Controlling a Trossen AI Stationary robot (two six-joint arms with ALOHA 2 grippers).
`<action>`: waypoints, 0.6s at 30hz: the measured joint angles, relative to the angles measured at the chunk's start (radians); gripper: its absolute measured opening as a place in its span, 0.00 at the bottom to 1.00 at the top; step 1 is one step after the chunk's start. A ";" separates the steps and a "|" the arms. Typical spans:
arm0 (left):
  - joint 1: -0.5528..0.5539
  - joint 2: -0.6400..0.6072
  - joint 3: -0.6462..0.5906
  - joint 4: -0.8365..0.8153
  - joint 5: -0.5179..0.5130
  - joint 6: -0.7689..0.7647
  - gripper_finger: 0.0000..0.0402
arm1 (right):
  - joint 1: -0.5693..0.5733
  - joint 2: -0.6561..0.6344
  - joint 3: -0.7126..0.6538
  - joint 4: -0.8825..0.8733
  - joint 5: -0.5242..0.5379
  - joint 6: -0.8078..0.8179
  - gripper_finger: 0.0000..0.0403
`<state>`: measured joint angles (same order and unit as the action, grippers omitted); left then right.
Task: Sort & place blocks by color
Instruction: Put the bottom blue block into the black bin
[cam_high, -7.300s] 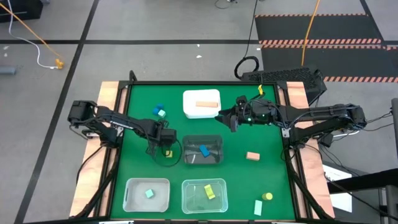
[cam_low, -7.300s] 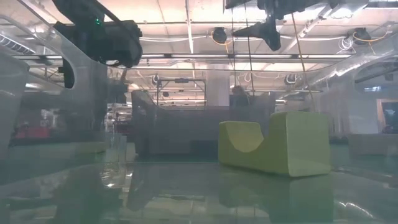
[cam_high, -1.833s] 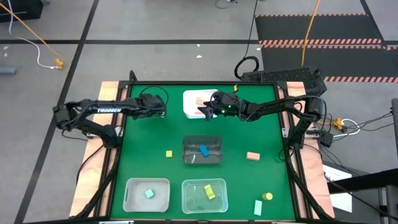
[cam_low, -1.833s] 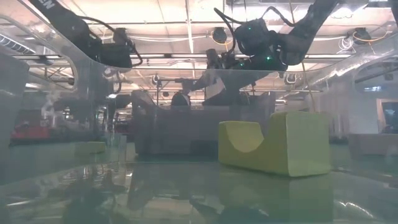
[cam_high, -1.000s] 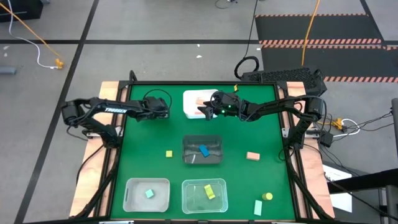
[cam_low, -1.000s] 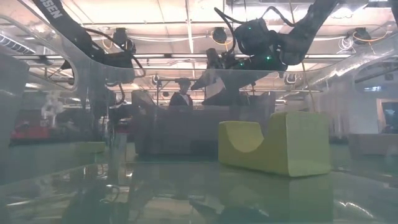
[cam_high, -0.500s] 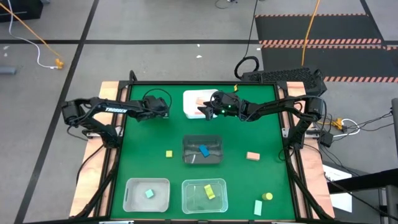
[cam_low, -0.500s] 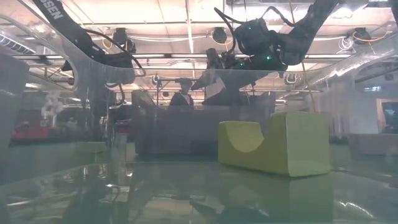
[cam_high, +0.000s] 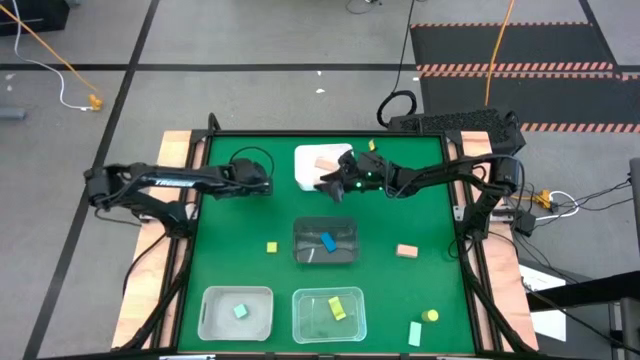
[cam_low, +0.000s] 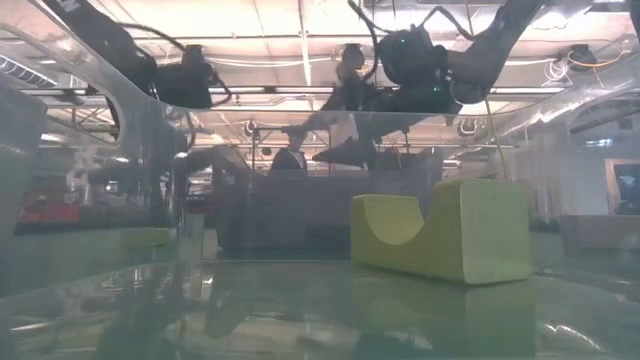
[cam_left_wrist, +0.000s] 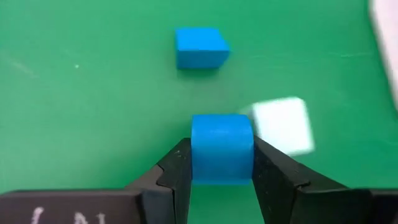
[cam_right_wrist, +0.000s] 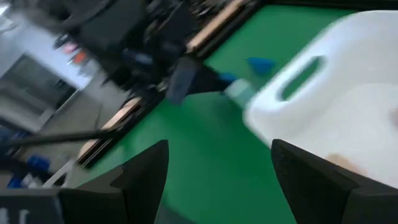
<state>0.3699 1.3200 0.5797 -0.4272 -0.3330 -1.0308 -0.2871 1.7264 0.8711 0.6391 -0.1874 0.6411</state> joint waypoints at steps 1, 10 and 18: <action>-0.014 -0.023 0.000 -0.004 0.000 -0.009 0.33 | 0.012 0.000 0.000 0.011 -0.001 -0.017 0.68; -0.187 -0.256 0.000 0.182 0.024 -0.074 0.33 | 0.115 0.000 0.000 0.146 0.005 -0.234 0.68; -0.362 -0.353 0.000 0.397 0.169 -0.072 0.33 | 0.182 -0.001 0.000 0.315 0.046 -0.384 0.68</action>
<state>0.0082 0.9672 0.5800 -0.0307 -0.1637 -1.1029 -0.1053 1.7256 0.8715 0.9543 -0.1410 0.2572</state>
